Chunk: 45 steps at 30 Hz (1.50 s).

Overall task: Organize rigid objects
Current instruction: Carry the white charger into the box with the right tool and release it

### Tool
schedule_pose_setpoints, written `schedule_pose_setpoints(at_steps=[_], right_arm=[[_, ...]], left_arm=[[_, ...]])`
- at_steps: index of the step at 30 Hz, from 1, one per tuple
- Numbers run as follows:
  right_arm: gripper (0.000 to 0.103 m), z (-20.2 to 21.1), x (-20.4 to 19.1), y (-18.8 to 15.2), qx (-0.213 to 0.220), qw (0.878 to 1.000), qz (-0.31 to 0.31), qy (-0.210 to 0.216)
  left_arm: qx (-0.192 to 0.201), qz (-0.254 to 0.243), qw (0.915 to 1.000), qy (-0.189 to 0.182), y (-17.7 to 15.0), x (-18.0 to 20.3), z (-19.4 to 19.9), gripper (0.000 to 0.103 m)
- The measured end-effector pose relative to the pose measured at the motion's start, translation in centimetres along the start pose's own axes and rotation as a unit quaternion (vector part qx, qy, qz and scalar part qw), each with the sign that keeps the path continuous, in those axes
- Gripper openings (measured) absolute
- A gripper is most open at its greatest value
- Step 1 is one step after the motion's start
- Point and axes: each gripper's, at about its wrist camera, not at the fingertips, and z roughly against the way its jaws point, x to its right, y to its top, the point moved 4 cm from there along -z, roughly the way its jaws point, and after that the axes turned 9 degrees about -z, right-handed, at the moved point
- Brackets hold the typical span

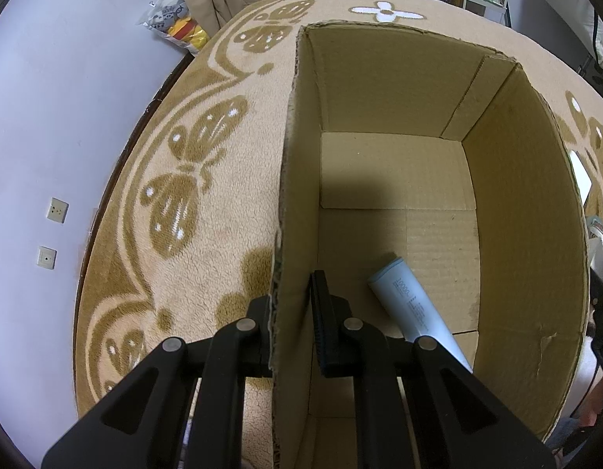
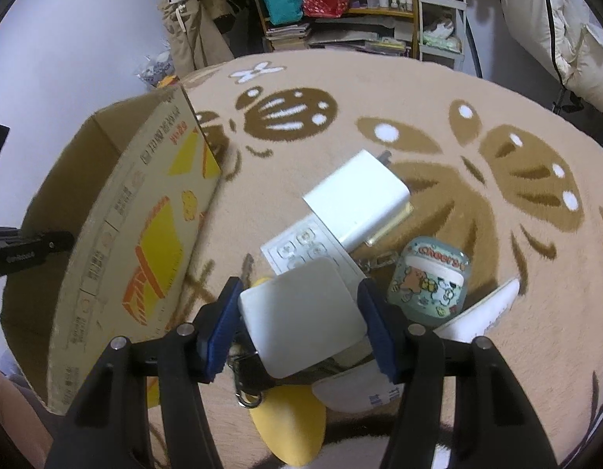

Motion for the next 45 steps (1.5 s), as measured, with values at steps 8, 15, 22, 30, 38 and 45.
schedule_pose_setpoints(at_steps=[8,15,22,30,38,45], right_arm=[[0.064,1.5,-2.7,2.5,0.030,0.999,0.014,0.024],[0.064,2.6,-7.0,5.5,0.057,0.996,0.044,0.051],[0.064,3.3,-10.8,7.2,0.076,0.992,0.067,0.076],[0.064,2.6,-12.9,7.5,0.071,0.990,0.067,0.102],[0.064,0.9,-13.4,6.6,0.057,0.990,0.070,0.107],[0.064,0.3,-14.2,6.5,0.054,0.991,0.079,0.099]], left_arm=[[0.000,-0.001,1.0000,0.001,0.0,0.0,0.0,0.012],[0.000,-0.001,1.0000,0.001,0.0,0.0,0.0,0.012],[0.000,0.000,1.0000,0.000,0.0,0.1,-0.1,0.012],[-0.001,0.001,1.0000,-0.002,0.0,0.1,-0.1,0.012],[0.000,0.001,1.0000,-0.001,0.0,0.1,-0.2,0.012],[-0.001,0.004,1.0000,-0.005,-0.1,-0.1,-0.2,0.012]])
